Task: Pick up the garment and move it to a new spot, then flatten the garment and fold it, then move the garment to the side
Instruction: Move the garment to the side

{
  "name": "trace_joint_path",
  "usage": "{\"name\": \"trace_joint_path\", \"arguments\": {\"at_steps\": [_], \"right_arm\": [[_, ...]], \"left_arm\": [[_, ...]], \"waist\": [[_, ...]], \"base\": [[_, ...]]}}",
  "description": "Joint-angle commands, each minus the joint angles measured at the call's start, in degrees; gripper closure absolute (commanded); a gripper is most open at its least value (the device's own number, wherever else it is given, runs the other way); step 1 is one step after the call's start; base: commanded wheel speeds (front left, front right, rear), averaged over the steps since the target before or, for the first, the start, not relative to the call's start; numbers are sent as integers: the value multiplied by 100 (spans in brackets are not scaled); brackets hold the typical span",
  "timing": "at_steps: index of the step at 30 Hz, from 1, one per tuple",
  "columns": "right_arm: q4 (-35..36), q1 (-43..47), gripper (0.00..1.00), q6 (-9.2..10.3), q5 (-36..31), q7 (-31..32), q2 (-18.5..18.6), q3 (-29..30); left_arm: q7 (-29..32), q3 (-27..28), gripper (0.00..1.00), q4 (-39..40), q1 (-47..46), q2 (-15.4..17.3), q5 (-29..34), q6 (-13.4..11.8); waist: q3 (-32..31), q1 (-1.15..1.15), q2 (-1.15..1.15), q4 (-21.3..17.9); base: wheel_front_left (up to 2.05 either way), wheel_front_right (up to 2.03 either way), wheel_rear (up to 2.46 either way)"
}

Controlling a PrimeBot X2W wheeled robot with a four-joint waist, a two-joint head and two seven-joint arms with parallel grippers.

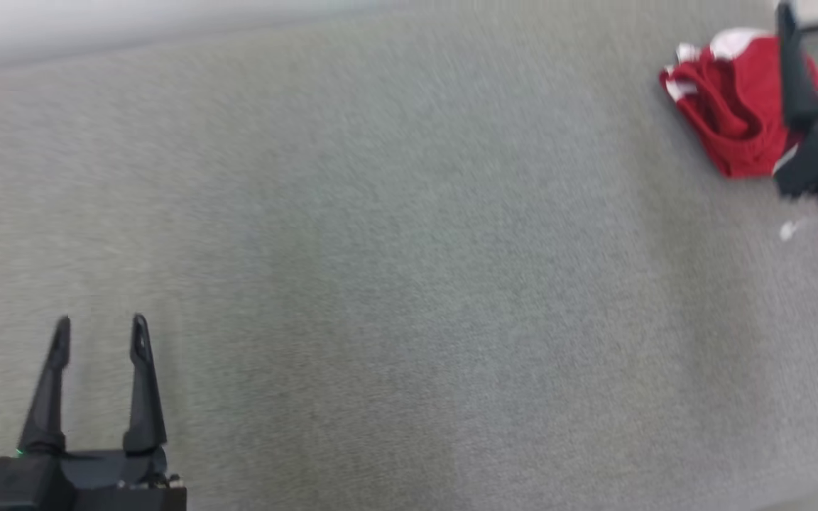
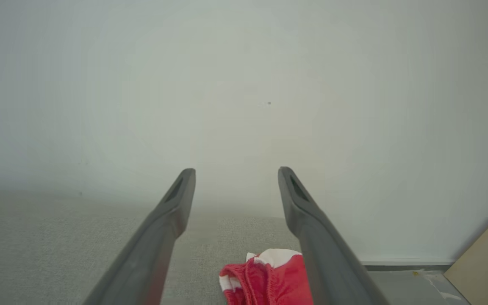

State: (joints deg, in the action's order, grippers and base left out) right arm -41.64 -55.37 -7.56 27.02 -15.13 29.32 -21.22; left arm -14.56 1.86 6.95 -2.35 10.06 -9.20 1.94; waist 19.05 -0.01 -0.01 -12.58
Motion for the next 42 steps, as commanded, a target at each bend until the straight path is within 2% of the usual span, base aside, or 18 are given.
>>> {"name": "trace_joint_path", "arguments": {"at_steps": [1, 9, 24, 34, 42], "right_arm": [[174, 325, 0, 12, -89, 1, -68, 141], [1185, 2049, 0, 12, -576, 0, -578, 936], [3372, 4711, 0, 12, -1247, 494, -1595, 2096], [3896, 5687, 0, 12, -1484, 570, -2181, 2324], [4138, 6196, 0, 12, -1524, 629, -2432, 2381]], "left_arm": [[-36, -11, 0, -74, 106, -35, -3, -10], [-70, 11, 0, -374, 292, -129, -54, 45], [-65, -2, 0, -609, 421, -292, -9, 155], [-66, -2, 0, -950, 495, -285, 18, 220], [-66, -32, 0, -1152, 577, -263, 11, 262]], "waist": [[-523, 1, 1, 450], [-980, 1, 1, 807], [-1223, 1, 1, 1279], [-1460, 1, 1, 1418], [-1722, 1, 1, 1498]], "base": [[0, 0, 0], [0, 0, 0], [0, 0, 0], [0, 0, 0], [0, 0, 0]]}}
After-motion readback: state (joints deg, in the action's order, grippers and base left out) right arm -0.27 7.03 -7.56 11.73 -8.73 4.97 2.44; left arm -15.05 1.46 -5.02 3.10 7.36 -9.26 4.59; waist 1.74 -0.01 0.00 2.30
